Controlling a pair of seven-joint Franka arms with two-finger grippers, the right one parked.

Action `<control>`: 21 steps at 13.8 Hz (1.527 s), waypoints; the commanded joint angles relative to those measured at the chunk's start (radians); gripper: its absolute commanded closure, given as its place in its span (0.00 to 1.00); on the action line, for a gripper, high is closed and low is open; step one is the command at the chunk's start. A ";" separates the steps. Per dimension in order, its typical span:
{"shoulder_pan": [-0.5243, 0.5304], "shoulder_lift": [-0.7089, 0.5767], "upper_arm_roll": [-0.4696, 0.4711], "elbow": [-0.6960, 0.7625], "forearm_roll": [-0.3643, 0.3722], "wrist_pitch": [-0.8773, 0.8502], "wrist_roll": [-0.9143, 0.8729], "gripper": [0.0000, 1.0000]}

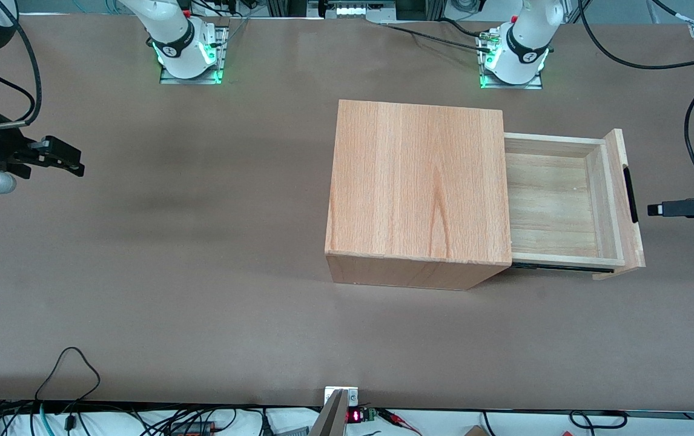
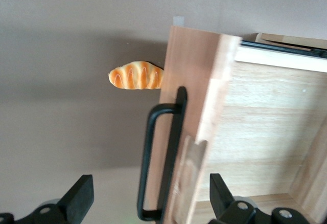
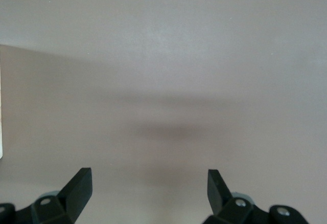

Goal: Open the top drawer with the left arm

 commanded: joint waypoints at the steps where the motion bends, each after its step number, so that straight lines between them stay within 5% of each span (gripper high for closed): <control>1: -0.038 -0.003 0.001 0.037 0.021 -0.041 -0.049 0.00; 13: -0.262 -0.086 -0.001 0.032 0.143 -0.144 -0.268 0.00; 18: -0.287 -0.234 -0.027 -0.155 0.153 -0.001 -0.242 0.00; 21: -0.279 -0.279 -0.108 -0.190 0.269 0.003 -0.233 0.00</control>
